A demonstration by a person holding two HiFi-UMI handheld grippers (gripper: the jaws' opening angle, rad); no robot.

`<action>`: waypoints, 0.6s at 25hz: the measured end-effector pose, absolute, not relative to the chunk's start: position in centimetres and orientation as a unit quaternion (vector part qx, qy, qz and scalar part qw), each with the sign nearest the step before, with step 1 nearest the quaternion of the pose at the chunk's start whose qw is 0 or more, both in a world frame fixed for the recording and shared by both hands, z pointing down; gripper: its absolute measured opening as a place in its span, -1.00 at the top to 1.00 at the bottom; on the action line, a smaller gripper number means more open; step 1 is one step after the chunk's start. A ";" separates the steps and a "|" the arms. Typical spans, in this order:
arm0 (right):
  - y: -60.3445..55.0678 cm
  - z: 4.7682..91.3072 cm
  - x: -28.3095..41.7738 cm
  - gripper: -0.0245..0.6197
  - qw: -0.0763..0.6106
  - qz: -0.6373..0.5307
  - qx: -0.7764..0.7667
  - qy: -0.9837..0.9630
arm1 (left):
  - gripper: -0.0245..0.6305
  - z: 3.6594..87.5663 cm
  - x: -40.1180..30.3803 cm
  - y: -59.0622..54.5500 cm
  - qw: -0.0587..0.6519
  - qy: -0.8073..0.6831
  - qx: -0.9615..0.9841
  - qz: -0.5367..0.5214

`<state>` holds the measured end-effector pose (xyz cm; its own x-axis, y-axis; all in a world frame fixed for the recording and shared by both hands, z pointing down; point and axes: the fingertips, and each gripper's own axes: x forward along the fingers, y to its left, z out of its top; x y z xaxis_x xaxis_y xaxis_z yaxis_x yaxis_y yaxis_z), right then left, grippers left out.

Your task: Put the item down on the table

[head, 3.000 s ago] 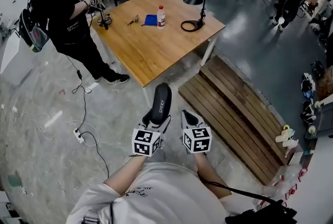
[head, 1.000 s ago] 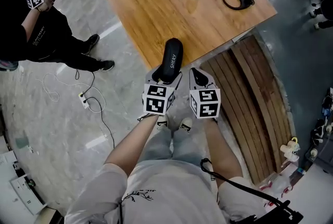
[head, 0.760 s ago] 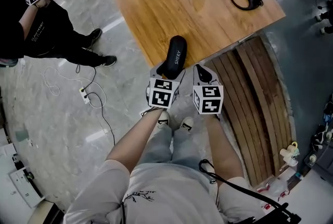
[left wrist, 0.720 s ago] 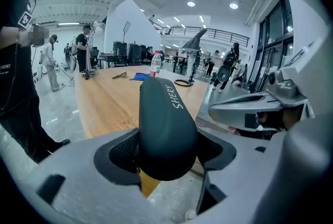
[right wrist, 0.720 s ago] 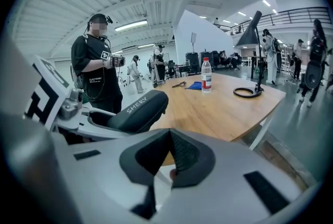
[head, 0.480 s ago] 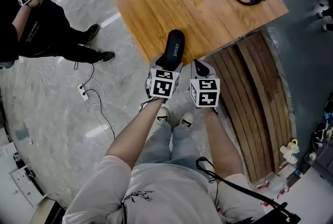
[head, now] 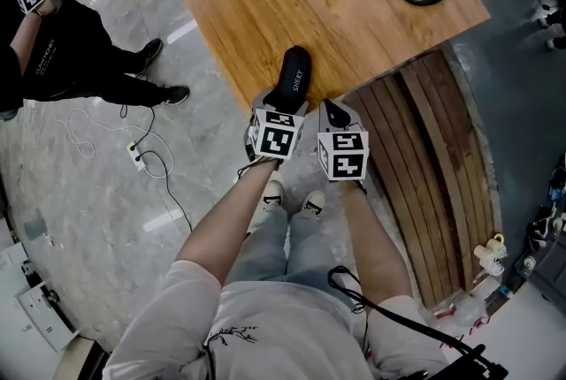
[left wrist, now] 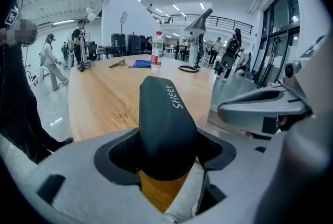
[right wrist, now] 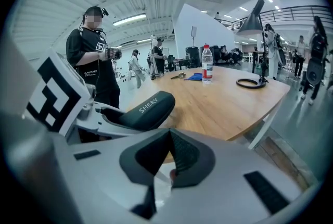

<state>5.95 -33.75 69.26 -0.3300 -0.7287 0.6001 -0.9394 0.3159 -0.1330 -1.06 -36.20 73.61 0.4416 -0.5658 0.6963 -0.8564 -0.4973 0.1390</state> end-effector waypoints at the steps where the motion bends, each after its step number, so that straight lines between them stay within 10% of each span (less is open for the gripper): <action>1: -33.9 69.3 5.9 0.92 0.221 0.238 0.534 -0.780 | -0.05 73.9 -1.0 -36.3 0.245 -0.437 0.813 0.298; 15: -33.0 70.5 5.9 0.92 0.217 0.253 0.530 -0.780 | -0.05 76.4 -1.4 -36.2 0.253 -0.433 0.807 0.311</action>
